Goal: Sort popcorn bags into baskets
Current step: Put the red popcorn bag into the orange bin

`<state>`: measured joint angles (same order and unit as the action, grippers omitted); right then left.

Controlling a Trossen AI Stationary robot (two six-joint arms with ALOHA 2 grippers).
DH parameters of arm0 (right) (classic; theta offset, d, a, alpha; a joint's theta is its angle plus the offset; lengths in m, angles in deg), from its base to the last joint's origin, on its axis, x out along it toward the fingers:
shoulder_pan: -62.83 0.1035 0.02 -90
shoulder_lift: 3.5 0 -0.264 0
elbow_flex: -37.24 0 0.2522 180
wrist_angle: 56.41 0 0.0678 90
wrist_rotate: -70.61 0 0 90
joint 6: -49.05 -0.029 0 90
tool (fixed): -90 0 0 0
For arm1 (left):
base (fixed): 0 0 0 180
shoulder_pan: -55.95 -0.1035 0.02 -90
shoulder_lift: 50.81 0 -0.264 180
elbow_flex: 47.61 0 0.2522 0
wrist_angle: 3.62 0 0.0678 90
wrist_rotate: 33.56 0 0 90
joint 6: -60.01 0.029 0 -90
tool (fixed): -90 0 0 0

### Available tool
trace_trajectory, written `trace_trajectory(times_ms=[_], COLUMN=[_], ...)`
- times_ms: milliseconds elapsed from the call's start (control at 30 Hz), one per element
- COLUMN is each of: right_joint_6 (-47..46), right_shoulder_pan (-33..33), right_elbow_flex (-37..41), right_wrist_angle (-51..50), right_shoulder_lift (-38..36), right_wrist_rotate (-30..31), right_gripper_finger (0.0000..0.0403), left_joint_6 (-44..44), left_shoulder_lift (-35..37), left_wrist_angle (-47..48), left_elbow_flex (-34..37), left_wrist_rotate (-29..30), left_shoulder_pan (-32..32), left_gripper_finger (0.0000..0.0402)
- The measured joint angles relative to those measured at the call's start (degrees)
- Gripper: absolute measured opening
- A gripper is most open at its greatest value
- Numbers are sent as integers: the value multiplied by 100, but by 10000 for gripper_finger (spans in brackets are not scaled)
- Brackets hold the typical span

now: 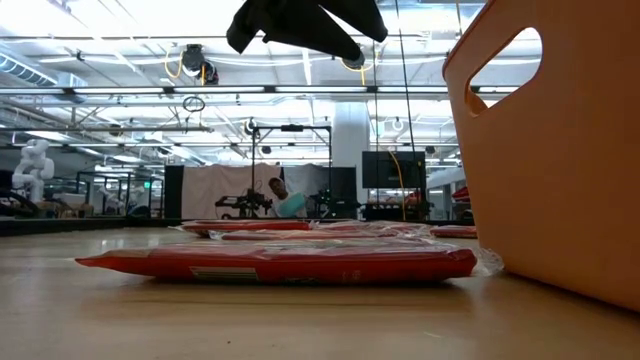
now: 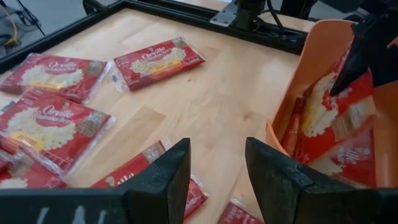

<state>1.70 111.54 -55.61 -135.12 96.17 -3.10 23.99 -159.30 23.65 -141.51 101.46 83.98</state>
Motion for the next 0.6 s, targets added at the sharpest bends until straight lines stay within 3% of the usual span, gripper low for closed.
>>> trace_trajectory(times_ms=[367,600], right_joint_6=[91,227], right_shoulder_pan=[-37,-35], right_elbow_flex=[2,2], right_wrist_angle=[600,1044], right_shoulder_lift=[-75,-477], right_wrist_rotate=[-919,-858], right_gripper_finger=[145,175], left_joint_6=[-186,-321], left_shoulder_lift=[0,0], left_wrist_angle=[15,60], left_elbow_flex=[0,2], left_wrist_rotate=[-143,-149], left_shoulder_pan=[0,0], left_gripper_finger=[156,157])
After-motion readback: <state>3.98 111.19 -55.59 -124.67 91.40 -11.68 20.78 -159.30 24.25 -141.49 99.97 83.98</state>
